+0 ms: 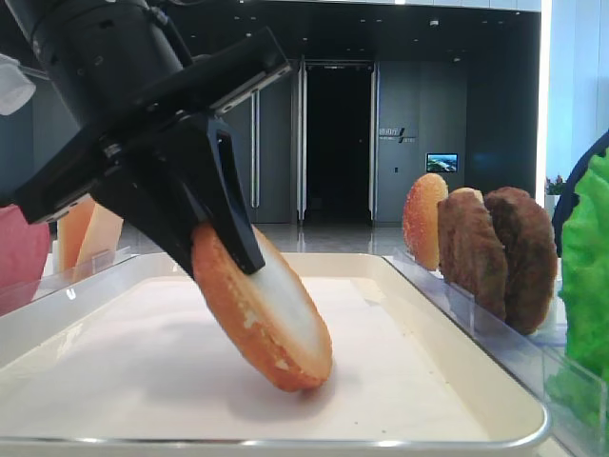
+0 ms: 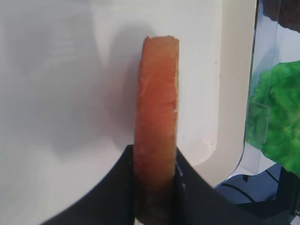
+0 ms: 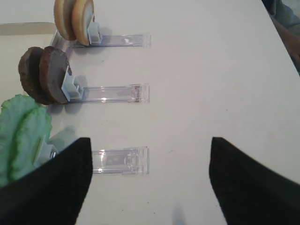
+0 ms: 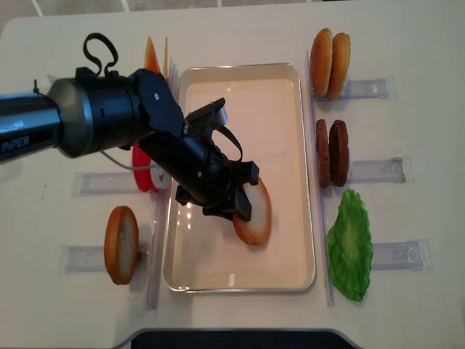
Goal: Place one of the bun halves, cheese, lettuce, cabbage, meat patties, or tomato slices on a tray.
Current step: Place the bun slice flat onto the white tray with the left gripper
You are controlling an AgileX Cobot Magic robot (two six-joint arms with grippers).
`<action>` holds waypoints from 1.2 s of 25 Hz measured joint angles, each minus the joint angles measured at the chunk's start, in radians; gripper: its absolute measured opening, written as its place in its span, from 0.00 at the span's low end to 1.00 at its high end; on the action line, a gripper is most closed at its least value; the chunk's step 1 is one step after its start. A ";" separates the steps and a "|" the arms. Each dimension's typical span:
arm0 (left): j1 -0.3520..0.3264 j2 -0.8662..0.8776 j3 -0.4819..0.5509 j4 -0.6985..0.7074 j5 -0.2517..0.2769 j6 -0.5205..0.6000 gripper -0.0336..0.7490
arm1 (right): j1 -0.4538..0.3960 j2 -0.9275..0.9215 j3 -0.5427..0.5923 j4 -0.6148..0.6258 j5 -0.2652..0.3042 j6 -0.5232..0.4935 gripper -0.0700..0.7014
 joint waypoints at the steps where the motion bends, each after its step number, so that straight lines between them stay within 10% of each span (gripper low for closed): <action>1: 0.001 0.002 -0.001 -0.002 0.000 0.000 0.20 | 0.000 0.000 0.000 0.000 0.000 0.000 0.77; 8: 0.001 0.003 -0.002 -0.001 0.022 0.000 0.22 | 0.000 0.000 0.000 0.000 0.000 0.000 0.77; 30: 0.021 -0.046 -0.002 0.195 0.133 -0.143 0.79 | 0.000 0.000 0.000 0.000 0.000 0.000 0.77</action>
